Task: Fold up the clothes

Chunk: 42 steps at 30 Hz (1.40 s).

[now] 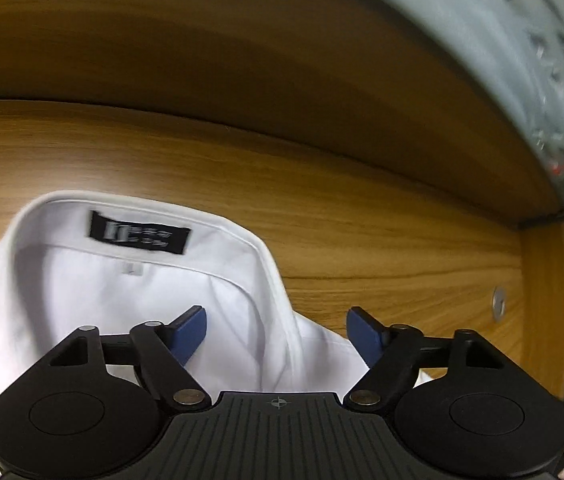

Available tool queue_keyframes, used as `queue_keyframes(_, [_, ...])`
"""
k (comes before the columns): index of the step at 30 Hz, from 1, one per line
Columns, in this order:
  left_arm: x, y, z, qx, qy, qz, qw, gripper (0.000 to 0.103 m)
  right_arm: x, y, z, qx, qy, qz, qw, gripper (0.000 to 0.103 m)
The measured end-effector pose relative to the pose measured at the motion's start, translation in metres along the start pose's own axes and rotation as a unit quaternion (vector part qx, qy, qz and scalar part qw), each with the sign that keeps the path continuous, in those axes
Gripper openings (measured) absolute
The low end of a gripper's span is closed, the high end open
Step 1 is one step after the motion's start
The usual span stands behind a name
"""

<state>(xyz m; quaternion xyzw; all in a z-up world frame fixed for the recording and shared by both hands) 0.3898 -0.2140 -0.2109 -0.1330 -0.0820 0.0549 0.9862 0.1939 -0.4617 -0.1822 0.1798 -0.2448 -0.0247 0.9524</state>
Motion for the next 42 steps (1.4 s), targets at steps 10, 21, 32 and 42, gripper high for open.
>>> queue_keyframes(10, [-0.008,-0.01,-0.01,-0.006,-0.009,-0.015,0.9998,0.017,0.018,0.007,-0.057,0.099,0.054,-0.02,0.993,0.054])
queue_keyframes(21, [-0.007,-0.012,0.029,-0.068,-0.119,-0.003,0.9905,0.011,0.038,0.033,-0.028,0.016,0.004,0.077,0.997,0.0])
queue_keyframes(32, [0.011,0.002,0.031,-0.043,-0.127,-0.013,0.9909,0.052,0.044,0.026,-0.019,-0.041,0.008,0.112,0.993,0.026])
queue_keyframes(42, [-0.028,0.056,0.092,0.023,-0.169,-0.045,0.9843,0.061,0.063,0.056,-0.06,0.097,0.052,0.125,0.986,0.049])
Point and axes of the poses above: each gripper's, at about its wrist camera, not at the fingertips, and z roughly against the way its jaws point, y to its left, x to its top, the point moved 9 cm from there along -z, roughly the way its jaws point, and after that the axes turned 13 degrees about x, right-handed, at the moved point
